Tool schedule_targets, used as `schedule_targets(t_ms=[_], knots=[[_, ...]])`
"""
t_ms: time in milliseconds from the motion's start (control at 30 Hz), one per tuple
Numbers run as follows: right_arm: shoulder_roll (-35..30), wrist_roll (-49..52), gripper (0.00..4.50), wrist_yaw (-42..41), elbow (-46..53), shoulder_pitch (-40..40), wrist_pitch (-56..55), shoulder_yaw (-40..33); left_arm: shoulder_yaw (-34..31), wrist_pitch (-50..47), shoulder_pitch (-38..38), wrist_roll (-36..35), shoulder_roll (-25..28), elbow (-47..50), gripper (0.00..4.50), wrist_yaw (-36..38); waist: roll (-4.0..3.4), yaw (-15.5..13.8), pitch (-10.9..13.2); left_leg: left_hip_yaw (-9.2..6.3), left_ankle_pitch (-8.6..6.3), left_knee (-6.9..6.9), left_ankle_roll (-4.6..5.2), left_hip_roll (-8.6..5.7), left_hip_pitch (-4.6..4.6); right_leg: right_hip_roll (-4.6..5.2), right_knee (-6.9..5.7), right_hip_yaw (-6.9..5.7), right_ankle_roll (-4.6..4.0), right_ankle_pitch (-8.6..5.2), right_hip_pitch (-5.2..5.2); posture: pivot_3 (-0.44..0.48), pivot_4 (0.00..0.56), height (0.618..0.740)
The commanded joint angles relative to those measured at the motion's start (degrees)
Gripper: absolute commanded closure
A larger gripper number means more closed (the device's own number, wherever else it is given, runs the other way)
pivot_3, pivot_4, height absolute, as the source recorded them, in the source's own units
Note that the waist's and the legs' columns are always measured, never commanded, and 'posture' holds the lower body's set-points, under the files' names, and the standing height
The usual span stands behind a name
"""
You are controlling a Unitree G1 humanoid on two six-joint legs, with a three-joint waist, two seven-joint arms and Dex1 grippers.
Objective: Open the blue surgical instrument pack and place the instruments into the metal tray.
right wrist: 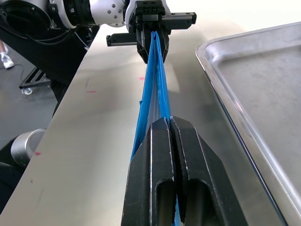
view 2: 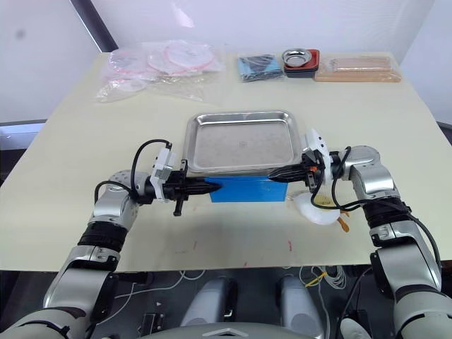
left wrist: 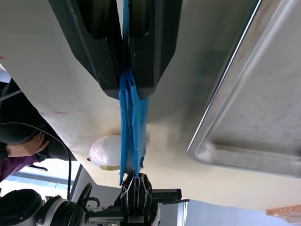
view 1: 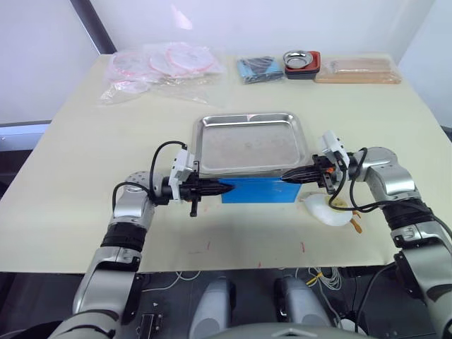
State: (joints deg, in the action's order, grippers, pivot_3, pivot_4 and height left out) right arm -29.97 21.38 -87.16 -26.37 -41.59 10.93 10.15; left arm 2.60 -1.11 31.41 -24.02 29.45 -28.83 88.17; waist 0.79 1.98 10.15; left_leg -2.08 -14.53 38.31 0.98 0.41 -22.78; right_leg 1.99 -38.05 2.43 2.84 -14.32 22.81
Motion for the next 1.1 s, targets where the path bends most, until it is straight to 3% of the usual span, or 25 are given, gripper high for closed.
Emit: schedule_targets(t_ms=[33, 67, 167, 233, 433, 700, 1100], knots=[[0.13, -0.53, 4.5, -0.07, -0.12, -0.63, -0.62, -1.12, -1.11, 0.32, -0.12, -0.98, -0.05, 1.74, 4.36, 1.14, 0.0, 0.0, 0.0, 0.0, 0.0, 0.0, 0.0, 0.0, 0.0, 0.0, 0.0, 0.0, 0.0, 0.0, 0.0, 0.0, 0.15, 0.74], [0.13, -0.46, 4.5, 0.36, 0.0, -0.62, -0.62, -1.48, -1.18, 0.27, -0.53, -1.05, 0.14, 2.31, 4.36, 1.1, 0.0, 0.0, 0.0, 0.0, 0.0, 0.0, 0.0, 0.0, 0.0, 0.0, 0.0, 0.0, 0.0, 0.0, 0.0, 0.0, 0.15, 0.74], [-0.99, 1.14, 3.67, 0.89, 2.6, 0.29, 1.53, -3.19, -1.58, -0.08, -2.4, -1.23, 0.77, 5.22, 4.5, 0.25, 0.0, 0.04, 0.0, 0.0, 0.0, 0.0, 0.0, 0.02, 0.0, 0.0, 0.0, 0.01, 0.0, 0.0, 0.0, 0.0, 0.15, 0.74], [-1.41, 2.08, 2.62, 1.73, 3.98, 0.88, 2.95, -4.6, -1.79, -0.65, -3.5, -1.54, 1.09, 7.27, 4.5, -0.23, -0.01, -0.01, 0.0, -0.01, 0.0, -0.01, 0.0, 0.06, -0.02, 0.02, 0.01, 0.01, 0.0, 0.0, 0.01, 0.0, 0.15, 0.74], [-5.63, 3.3, 0.02, 2.89, 7.41, 4.65, 5.56, -8.36, -2.45, -1.92, -6.33, -2.08, 2.04, 12.24, 4.5, -1.91, -0.02, -0.18, 0.01, -0.04, 0.0, -0.03, 0.0, 0.06, -0.06, 0.04, 0.04, -0.02, 0.0, 0.0, 0.01, 0.0, 0.15, 0.74], [-13.52, 0.64, 0.02, 2.98, 7.71, 13.21, 2.14, -11.18, -2.29, -2.3, -7.21, -1.69, 3.17, 13.68, 4.5, -1.96, -0.03, -0.21, 0.03, -0.02, 0.0, -0.03, 0.0, 0.06, -0.04, 0.04, 0.03, -0.02, 0.0, 0.0, 0.01, 0.0, 0.15, 0.74], [-17.86, 1.17, 0.02, 5.9, 13.5, 25.15, 4.05, -14.13, -1.81, -2.24, -6.25, -1.37, 3.4, 12.6, 4.5, -1.01, -0.03, -0.13, 0.03, 0.05, 0.0, 0.0, 0.0, 0.06, -0.03, 0.02, 0.03, 0.03, 0.02, -0.01, 0.0, 0.0, 0.15, 0.74]])
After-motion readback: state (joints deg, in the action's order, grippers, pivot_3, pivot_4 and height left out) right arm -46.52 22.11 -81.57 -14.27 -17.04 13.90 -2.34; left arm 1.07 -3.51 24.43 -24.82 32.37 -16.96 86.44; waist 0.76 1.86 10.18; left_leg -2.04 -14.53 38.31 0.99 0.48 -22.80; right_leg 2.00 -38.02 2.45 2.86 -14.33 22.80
